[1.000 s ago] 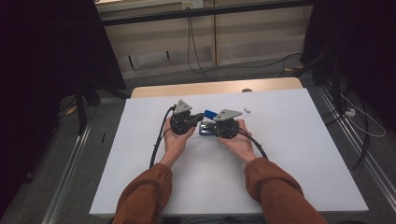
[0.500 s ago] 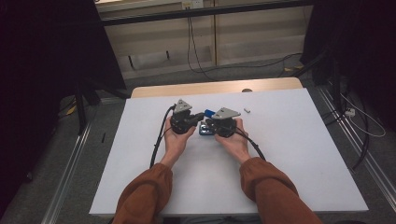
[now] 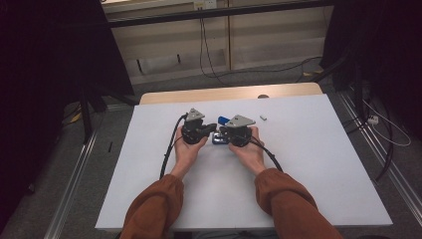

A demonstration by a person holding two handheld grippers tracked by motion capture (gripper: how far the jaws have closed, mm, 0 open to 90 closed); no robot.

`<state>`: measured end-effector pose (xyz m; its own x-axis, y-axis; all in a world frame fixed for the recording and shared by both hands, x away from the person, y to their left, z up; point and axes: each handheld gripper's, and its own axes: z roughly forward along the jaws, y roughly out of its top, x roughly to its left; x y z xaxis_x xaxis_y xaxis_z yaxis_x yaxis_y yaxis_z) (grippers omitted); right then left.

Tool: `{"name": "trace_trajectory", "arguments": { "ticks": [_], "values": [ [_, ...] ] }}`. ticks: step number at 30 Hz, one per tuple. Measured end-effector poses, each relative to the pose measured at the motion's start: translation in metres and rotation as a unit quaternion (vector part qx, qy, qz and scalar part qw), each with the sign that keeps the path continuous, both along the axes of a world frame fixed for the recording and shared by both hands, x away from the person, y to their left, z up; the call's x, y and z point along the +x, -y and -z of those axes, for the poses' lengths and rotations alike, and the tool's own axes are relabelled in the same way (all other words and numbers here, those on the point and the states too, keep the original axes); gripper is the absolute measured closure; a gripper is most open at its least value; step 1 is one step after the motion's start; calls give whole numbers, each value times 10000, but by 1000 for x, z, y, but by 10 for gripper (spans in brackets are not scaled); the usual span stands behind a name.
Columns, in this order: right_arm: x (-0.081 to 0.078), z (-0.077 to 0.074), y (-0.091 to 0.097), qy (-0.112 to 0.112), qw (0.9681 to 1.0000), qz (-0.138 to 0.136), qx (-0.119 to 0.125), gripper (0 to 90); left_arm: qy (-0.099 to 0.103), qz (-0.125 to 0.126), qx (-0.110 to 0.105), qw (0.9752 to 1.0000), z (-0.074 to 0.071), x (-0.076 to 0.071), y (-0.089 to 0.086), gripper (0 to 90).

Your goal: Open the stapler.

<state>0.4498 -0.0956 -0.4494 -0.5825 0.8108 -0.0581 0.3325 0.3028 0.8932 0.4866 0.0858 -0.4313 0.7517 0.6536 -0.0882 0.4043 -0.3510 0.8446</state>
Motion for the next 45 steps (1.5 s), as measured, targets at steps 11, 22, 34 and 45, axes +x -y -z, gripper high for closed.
{"name": "trace_trajectory", "arguments": {
  "ticks": [11,22,34,45],
  "values": [
    [-1,0,0,19,10000,7,-70,900,-14,15,88,10000,6,1,0,900],
    [-2,2,-4,41,9999,81,-80,900,-72,-9,150,9999,11,2,2,900],
    [-2,1,-7,214,9997,102,-44,900,18,-36,231,9997,12,0,3,900],
    [-2,0,-6,238,9996,155,14,900,-33,-29,146,9999,16,1,2,900]
  ]
}}
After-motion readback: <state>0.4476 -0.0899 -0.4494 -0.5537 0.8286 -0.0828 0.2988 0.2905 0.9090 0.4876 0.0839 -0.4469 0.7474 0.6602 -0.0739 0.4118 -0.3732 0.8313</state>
